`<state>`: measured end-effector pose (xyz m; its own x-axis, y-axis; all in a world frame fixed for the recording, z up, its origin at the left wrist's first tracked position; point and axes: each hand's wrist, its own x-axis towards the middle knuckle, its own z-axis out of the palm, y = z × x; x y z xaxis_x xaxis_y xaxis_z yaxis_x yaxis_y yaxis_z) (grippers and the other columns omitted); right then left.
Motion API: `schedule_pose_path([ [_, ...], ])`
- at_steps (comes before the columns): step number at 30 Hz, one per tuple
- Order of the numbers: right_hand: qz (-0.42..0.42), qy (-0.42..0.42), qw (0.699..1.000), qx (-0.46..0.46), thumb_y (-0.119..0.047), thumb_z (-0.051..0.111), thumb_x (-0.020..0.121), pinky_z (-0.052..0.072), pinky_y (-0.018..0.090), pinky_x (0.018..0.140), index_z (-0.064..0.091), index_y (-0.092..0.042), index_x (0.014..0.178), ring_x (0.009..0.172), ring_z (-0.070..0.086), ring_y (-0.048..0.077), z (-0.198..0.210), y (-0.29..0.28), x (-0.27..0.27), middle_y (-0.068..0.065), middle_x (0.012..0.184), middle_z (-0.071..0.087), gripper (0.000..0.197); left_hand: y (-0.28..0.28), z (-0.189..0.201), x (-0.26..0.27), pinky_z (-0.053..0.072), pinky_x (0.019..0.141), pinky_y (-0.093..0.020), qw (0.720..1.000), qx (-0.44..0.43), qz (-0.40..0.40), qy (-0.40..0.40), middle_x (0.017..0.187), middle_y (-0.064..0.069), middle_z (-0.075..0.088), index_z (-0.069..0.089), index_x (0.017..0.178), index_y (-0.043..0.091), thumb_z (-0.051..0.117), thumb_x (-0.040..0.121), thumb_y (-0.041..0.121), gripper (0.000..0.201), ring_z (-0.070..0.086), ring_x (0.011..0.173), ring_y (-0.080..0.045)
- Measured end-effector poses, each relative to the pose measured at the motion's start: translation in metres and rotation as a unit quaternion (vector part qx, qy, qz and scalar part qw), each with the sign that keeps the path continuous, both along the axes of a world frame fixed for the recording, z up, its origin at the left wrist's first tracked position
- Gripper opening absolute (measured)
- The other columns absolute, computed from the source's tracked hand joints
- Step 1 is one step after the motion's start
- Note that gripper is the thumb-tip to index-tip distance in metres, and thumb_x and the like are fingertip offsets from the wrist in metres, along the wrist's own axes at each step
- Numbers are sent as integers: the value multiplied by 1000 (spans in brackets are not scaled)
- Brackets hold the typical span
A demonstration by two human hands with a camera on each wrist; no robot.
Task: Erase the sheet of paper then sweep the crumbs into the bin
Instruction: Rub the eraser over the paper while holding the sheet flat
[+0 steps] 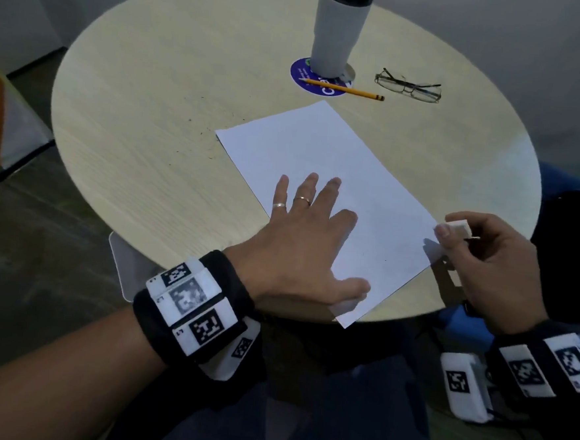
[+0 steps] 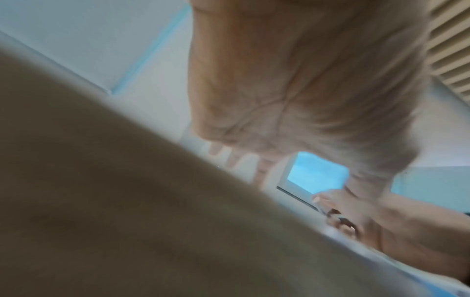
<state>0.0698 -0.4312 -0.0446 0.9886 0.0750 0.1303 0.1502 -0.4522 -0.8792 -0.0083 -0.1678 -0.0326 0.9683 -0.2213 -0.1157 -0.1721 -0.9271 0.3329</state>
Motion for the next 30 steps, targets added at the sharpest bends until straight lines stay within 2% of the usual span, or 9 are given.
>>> schedule_pose_path([
  [2, 19, 10, 1000, 12, -19, 79, 94, 54, 15, 58, 75, -17, 107, 72, 66, 19, 6, -5, -7, 15, 91, 77, 13, -10, -1, -2, -8, 125, -62, 999, -31, 36, -17, 173, -8, 2, 41, 147, 25, 48, 86, 83, 85, -7, 160, -33],
  [5, 55, 4, 998, -22, -18, 80, 90, 51, 9, 56, 78, -13, 104, 63, 67, 3, 13, -4, -22, -5, 84, 79, 15, -21, -13, -8, -8, 126, -60, 997, -49, 53, 14, 173, -8, -3, 21, 160, 21, 41, 81, 94, 109, -12, 160, -34],
  [9, 102, -26, 992, -73, -30, 82, 82, 59, 20, 75, 81, -16, 99, 77, 77, 9, 12, 6, -38, -9, 86, 81, 22, -16, -20, -7, -11, 127, -56, 998, -25, 45, 30, 174, -2, -17, 0, 166, 24, 45, 72, 100, 130, -27, 158, -29],
  [14, 151, -80, 978, -119, -21, 88, 86, 57, 32, 68, 80, -20, 89, 69, 71, 15, 6, 30, -55, -6, 80, 77, 9, 1, -13, 0, -15, 128, -47, 998, -24, 9, 54, 172, 3, -27, -10, 167, 26, 55, 69, 99, 138, -34, 155, -22],
  [17, 179, -141, 956, -187, -18, 88, 84, 50, 27, 65, 76, -17, 86, 68, 65, 13, -4, 40, -60, -9, 77, 72, 12, 2, -16, 0, -16, 128, -46, 998, -23, 4, 53, 171, 3, -29, -13, 166, 26, 51, 69, 100, 138, -36, 154, -21],
  [23, 141, -143, 962, -185, -16, 89, 85, 40, 8, 65, 74, -15, 83, 67, 59, 1, -1, 28, -44, -16, 75, 67, 15, 1, -18, 2, -16, 128, -47, 999, -11, 5, 50, 170, 1, -31, -14, 166, 25, 49, 69, 101, 138, -36, 154, -24],
  [25, 187, -154, 950, -197, -23, 86, 89, 43, 12, 67, 75, -16, 85, 69, 59, 1, 0, 37, -56, -13, 76, 68, 14, 1, -18, 2, -15, 128, -48, 999, -12, 5, 48, 171, 2, -30, -13, 166, 25, 49, 70, 101, 137, -36, 154, -23],
  [27, 204, -155, 945, -205, -27, 84, 90, 50, 24, 66, 75, -18, 85, 69, 61, 7, -3, 41, -57, -10, 77, 69, 14, 1, -18, 2, -16, 128, -48, 999, -14, 5, 48, 171, 2, -30, -13, 166, 25, 48, 70, 101, 136, -36, 154, -23],
  [30, 137, -135, 962, -193, -18, 85, 86, 55, 41, 68, 74, -17, 82, 70, 65, 18, -3, 33, -34, -8, 76, 71, 12, 1, -16, 1, -17, 127, -48, 998, -9, -1, 55, 170, 1, -32, -14, 166, 25, 47, 70, 102, 137, -38, 153, -25],
])
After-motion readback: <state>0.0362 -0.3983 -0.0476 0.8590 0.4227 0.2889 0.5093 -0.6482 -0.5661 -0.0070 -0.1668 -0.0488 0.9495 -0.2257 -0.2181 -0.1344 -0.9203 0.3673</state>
